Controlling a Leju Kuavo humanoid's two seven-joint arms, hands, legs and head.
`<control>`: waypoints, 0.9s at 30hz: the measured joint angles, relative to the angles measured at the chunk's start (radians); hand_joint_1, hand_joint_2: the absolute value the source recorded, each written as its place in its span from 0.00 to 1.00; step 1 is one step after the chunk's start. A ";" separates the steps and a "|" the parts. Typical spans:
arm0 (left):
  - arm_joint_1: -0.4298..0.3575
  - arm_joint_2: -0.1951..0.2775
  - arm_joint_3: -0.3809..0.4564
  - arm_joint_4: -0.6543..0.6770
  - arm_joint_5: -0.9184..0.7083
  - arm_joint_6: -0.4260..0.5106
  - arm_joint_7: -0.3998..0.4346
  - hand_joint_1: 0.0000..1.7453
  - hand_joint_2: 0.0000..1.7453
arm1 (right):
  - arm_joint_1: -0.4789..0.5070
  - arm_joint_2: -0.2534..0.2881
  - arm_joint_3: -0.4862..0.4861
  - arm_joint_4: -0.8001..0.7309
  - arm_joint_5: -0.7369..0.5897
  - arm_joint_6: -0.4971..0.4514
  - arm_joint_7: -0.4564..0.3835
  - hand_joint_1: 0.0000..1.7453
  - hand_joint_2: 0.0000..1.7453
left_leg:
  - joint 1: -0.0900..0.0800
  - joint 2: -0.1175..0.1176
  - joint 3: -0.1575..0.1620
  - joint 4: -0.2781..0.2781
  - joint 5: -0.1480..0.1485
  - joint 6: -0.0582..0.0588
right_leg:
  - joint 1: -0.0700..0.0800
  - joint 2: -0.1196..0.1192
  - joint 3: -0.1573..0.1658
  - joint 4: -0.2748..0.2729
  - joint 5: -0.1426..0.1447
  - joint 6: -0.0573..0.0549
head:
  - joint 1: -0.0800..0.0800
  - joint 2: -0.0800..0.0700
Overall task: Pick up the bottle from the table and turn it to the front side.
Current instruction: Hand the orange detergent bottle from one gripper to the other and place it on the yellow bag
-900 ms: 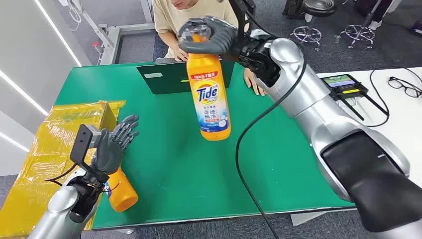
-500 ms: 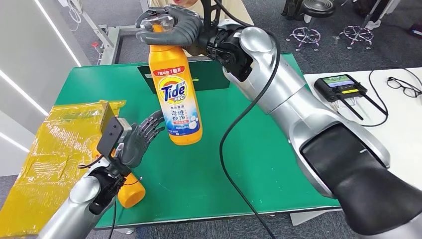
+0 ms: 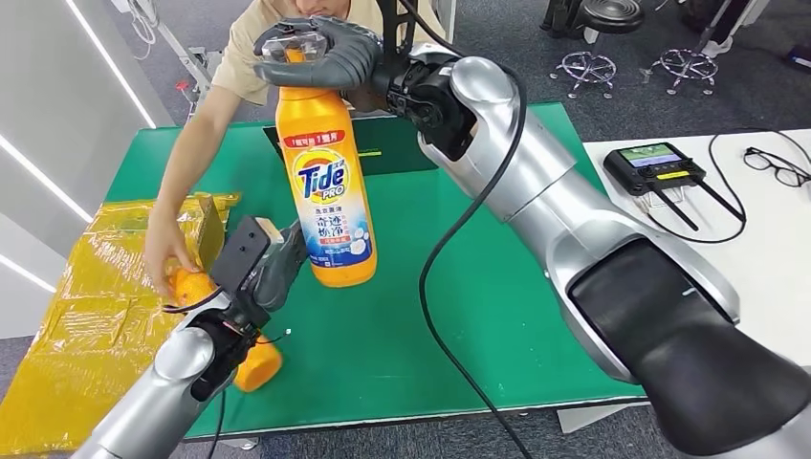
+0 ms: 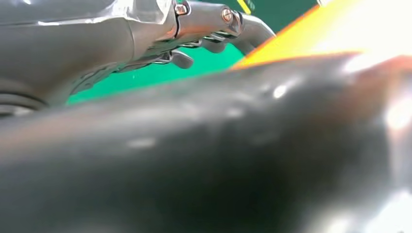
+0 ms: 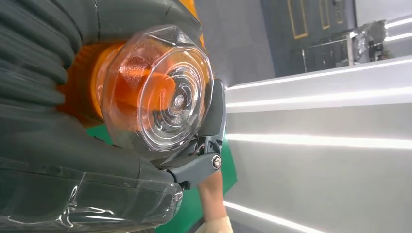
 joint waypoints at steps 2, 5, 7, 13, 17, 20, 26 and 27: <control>-0.019 -0.019 -0.014 0.020 -0.022 0.033 0.005 0.00 1.00 | 0.001 0.005 0.000 0.000 -0.008 -0.004 0.001 1.00 1.00 | 0.000 0.000 0.000 0.000 0.000 0.000 | 0.000 0.000 0.000 0.000 0.000 0.000 | 0.000 0.000; -0.043 -0.040 -0.035 0.045 -0.037 0.053 0.006 0.46 1.00 | 0.003 0.016 0.000 0.003 -0.014 -0.011 0.004 1.00 1.00 | 0.000 0.000 0.000 0.000 0.000 0.000 | 0.000 0.000 0.000 0.000 0.000 0.000 | 0.000 0.000; -0.058 -0.051 -0.051 0.059 -0.043 0.053 0.006 0.96 1.00 | 0.006 0.024 0.000 0.007 -0.015 -0.017 0.007 1.00 1.00 | 0.000 0.000 0.000 0.000 0.000 0.000 | 0.000 0.000 0.000 0.000 0.000 0.000 | 0.000 0.000; -0.082 -0.067 -0.088 0.078 -0.043 0.043 0.004 1.00 1.00 | 0.009 0.027 0.000 0.017 -0.016 -0.022 0.010 1.00 1.00 | 0.000 0.000 -0.001 0.001 0.000 0.000 | 0.000 0.000 0.000 0.000 0.000 0.000 | 0.000 0.000; -0.086 -0.083 -0.100 0.089 -0.038 0.042 0.005 1.00 1.00 | 0.017 0.017 0.000 0.017 -0.015 -0.024 0.010 1.00 1.00 | 0.000 0.000 -0.001 0.001 0.000 0.000 | 0.000 0.000 -0.001 0.000 0.000 0.000 | 0.000 0.000; -0.088 -0.094 -0.109 0.094 -0.039 0.042 0.009 1.00 1.00 | 0.028 0.006 -0.003 0.016 -0.013 -0.026 0.006 0.82 1.00 | 0.000 0.001 -0.001 0.001 0.000 0.000 | 0.000 0.001 -0.001 0.000 0.000 0.000 | 0.000 0.000; -0.073 -0.077 -0.111 0.096 -0.054 0.014 0.001 1.00 1.00 | 0.052 -0.050 -0.026 -0.016 0.043 -0.014 -0.032 0.00 0.00 | 0.000 0.000 -0.001 0.001 0.000 0.000 | 0.000 0.000 0.000 0.000 0.000 0.000 | 0.000 0.000; -0.060 -0.060 -0.109 0.096 -0.061 0.000 0.000 1.00 1.00 | 0.052 -0.073 -0.035 -0.030 0.059 0.001 -0.037 0.00 0.00 | 0.000 0.000 -0.001 0.001 0.000 0.000 | 0.000 0.000 0.000 0.000 0.000 0.000 | 0.000 0.000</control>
